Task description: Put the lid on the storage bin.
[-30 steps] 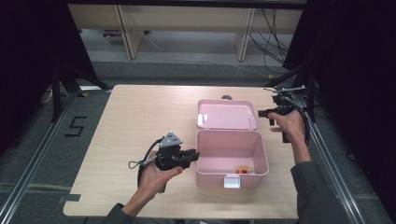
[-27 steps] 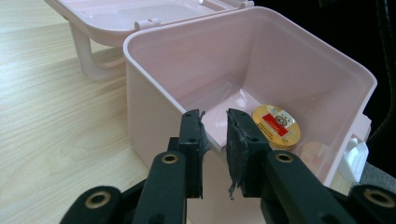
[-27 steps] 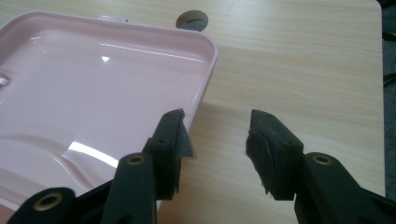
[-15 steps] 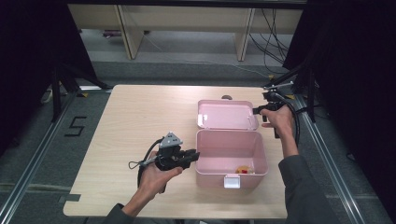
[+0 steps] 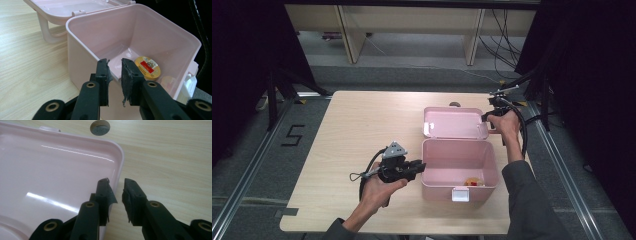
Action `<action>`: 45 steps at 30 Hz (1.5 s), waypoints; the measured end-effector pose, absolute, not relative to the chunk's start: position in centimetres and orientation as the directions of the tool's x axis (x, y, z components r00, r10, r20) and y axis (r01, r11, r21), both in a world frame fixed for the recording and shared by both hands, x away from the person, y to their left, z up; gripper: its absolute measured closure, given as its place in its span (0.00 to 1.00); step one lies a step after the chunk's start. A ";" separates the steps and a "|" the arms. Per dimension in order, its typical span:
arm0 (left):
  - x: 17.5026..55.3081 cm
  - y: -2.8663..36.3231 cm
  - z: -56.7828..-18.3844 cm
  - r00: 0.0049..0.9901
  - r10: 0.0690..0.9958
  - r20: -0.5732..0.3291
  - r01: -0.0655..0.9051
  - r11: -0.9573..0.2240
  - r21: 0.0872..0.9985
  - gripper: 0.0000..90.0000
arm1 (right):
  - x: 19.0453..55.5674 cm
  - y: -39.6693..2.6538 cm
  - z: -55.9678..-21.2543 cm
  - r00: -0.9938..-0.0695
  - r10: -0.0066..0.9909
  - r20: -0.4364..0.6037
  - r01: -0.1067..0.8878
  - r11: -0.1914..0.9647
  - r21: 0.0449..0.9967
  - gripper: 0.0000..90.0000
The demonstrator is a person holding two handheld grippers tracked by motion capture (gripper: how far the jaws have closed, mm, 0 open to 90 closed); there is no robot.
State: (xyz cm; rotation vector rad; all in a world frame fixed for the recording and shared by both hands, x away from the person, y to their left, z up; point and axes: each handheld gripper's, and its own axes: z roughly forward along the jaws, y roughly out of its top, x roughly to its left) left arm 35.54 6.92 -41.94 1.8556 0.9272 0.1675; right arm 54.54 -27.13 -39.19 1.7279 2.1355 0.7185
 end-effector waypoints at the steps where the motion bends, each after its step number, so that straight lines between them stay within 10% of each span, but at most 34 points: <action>1: 35.5 6.9 -41.9 0.695 0.662 -0.282 0.521 -0.193 0.831 0.84 | 54.5 -27.1 -39.2 -0.231 0.970 0.077 0.819 0.151 0.553 0.83; 45: 35.4 6.6 -42.0 0.703 0.654 -0.278 0.513 -0.197 0.835 0.84 | 55.5 -25.6 -39.0 -0.133 0.989 0.068 0.865 0.082 0.494 0.94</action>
